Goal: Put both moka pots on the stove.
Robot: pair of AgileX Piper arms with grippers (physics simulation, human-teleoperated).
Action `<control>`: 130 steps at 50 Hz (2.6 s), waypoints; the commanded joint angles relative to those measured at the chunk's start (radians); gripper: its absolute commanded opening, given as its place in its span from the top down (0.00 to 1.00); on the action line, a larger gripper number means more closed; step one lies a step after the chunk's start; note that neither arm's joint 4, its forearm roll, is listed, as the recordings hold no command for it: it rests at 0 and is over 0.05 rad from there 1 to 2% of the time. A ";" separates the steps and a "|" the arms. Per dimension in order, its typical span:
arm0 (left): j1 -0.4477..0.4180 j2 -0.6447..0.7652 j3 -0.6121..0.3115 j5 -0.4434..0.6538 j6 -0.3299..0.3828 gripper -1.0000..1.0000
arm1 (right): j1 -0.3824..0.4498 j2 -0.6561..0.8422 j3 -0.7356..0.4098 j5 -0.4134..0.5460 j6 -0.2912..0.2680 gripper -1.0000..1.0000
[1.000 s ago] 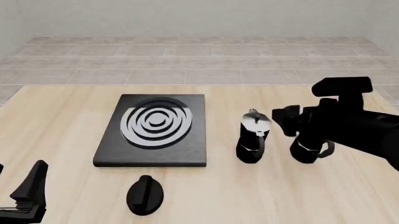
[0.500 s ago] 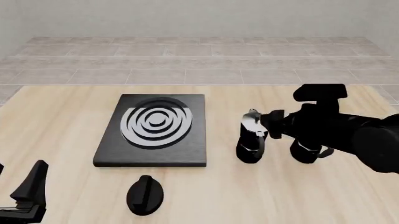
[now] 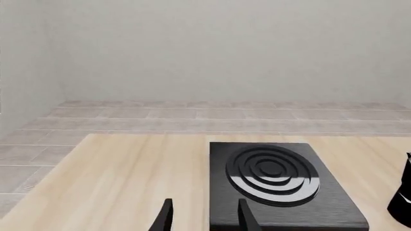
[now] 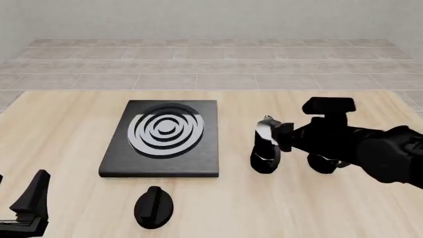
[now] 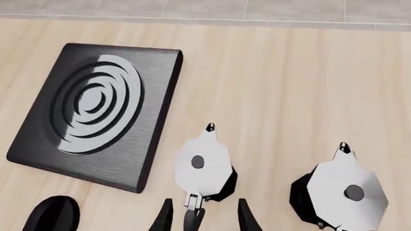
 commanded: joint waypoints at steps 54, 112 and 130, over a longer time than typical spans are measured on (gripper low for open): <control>0.006 -0.001 0.001 -0.003 -0.003 0.00 | 0.046 0.171 0.058 -0.152 0.060 0.00; 0.003 -0.002 0.001 -0.003 0.006 0.00 | 0.129 0.031 -0.004 -0.238 -0.236 1.00; 0.009 -0.002 0.001 -0.004 0.002 0.00 | 0.215 0.196 -0.251 -0.185 -0.228 1.00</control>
